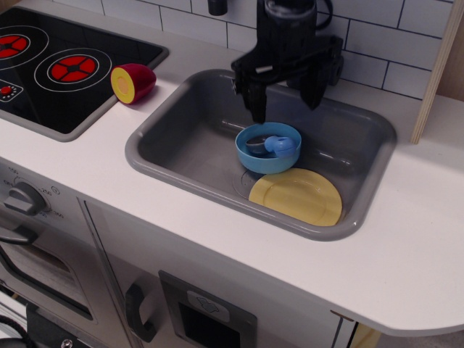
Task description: Take spoon out of bowl sink
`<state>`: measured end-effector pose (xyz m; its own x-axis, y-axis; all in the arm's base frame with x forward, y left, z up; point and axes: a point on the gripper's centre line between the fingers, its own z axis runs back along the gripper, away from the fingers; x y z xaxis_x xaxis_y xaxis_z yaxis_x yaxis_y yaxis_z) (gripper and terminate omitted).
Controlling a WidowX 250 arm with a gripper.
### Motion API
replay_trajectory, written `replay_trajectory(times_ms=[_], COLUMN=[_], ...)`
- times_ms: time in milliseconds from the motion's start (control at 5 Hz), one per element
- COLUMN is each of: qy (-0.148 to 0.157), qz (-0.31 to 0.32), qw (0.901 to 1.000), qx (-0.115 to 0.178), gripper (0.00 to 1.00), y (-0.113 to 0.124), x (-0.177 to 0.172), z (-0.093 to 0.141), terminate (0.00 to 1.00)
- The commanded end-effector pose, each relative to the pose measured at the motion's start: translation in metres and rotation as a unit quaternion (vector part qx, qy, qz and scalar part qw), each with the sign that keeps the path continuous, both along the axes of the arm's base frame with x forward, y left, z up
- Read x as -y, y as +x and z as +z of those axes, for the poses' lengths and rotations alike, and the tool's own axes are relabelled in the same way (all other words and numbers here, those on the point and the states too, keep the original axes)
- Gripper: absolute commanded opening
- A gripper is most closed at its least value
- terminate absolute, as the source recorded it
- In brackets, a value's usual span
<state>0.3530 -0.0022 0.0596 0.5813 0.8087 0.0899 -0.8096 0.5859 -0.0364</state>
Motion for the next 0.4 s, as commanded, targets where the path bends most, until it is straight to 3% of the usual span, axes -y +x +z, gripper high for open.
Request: replay_trajectory(times_ms=[0, 200], qy=[0.021, 0.021], qz=[0.017, 0.025], qw=[0.9991, 0.9989], qx=[0.034, 0.033], gripper=[1.00, 1.00], y=[0.0037, 0.0010], x=[0.0015, 0.0019], z=[-0.0140, -0.0225], terminate=[0.00, 0.00])
